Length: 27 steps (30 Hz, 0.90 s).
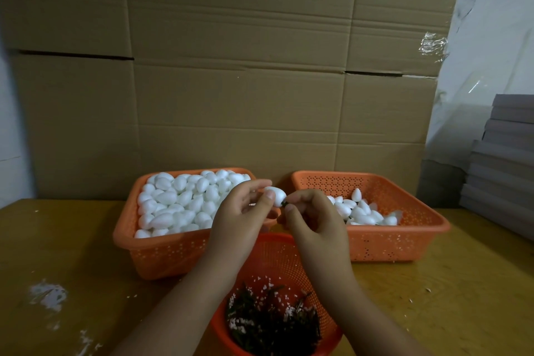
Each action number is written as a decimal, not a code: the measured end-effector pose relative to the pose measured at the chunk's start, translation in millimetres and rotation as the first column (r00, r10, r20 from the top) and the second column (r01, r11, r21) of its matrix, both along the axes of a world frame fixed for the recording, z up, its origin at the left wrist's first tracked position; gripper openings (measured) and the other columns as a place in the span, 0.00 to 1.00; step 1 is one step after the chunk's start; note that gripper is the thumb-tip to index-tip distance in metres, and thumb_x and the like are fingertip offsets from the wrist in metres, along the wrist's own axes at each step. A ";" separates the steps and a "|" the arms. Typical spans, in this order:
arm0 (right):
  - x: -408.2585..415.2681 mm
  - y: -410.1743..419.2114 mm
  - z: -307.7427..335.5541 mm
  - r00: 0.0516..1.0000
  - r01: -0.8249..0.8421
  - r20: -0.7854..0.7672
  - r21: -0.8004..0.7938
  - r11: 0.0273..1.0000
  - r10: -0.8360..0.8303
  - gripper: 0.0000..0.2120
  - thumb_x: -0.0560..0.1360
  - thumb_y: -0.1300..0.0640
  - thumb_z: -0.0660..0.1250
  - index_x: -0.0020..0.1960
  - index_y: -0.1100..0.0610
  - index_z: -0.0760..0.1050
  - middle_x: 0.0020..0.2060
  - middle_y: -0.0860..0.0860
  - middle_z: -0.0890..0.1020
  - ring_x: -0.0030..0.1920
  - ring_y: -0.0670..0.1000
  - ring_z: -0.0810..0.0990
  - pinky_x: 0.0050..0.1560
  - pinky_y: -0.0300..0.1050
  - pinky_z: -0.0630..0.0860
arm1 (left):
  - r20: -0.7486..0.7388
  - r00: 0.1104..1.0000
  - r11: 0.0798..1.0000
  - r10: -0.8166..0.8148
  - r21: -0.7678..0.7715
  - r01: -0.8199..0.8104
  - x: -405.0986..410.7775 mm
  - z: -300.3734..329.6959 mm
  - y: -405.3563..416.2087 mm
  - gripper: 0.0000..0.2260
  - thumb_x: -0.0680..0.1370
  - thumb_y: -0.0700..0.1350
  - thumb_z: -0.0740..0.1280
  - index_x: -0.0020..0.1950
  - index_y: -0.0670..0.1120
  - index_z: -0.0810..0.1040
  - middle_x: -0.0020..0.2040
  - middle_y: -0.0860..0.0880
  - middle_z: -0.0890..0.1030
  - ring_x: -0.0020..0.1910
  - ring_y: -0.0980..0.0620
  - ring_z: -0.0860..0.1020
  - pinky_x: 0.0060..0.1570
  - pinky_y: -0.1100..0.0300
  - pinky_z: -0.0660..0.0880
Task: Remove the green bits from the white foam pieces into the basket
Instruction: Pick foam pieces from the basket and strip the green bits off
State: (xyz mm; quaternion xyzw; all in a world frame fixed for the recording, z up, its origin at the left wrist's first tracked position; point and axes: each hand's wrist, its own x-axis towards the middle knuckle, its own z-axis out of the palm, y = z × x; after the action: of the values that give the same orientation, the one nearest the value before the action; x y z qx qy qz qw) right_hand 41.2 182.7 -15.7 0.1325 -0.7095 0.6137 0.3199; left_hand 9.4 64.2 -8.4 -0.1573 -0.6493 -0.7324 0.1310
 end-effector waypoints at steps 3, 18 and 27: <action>-1.8 0.8 -0.1 0.999 -0.005 0.032 -0.015 1.000 0.006 0.06 0.76 0.64 0.66 0.47 0.54 0.77 0.36 0.52 0.82 0.41 0.49 0.82 0.45 0.48 0.79 | 0.029 1.000 1.000 -0.007 0.018 0.007 0.4 -1.2 -0.9 0.05 0.79 0.42 0.67 0.53 0.49 0.80 0.47 0.48 0.85 0.42 0.54 0.84 0.43 0.57 0.80; -11.2 6.3 -4.0 0.996 0.049 0.070 -0.007 0.999 -0.048 0.07 0.78 0.61 0.66 0.44 0.53 0.79 0.35 0.44 0.81 0.37 0.40 0.77 0.39 0.32 0.72 | 0.016 1.000 1.000 -0.012 -0.019 0.012 3.0 1.0 -1.2 0.07 0.77 0.42 0.70 0.53 0.53 0.79 0.50 0.52 0.83 0.39 0.60 0.82 0.37 0.66 0.77; -11.7 5.3 -3.8 0.994 0.080 0.077 0.019 0.997 -0.081 0.11 0.81 0.56 0.62 0.40 0.52 0.76 0.33 0.44 0.80 0.35 0.40 0.76 0.38 0.35 0.73 | -0.001 0.998 0.996 -0.057 -0.062 0.057 4.6 1.2 -1.3 0.10 0.76 0.43 0.71 0.54 0.55 0.79 0.53 0.52 0.83 0.51 0.48 0.82 0.40 0.64 0.76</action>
State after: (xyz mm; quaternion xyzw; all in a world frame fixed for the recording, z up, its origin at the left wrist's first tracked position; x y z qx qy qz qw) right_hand 29.6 188.0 -19.4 0.0823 -0.7309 0.5996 0.3154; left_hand 14.0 62.9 -7.2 -0.1806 -0.6667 -0.7153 0.1059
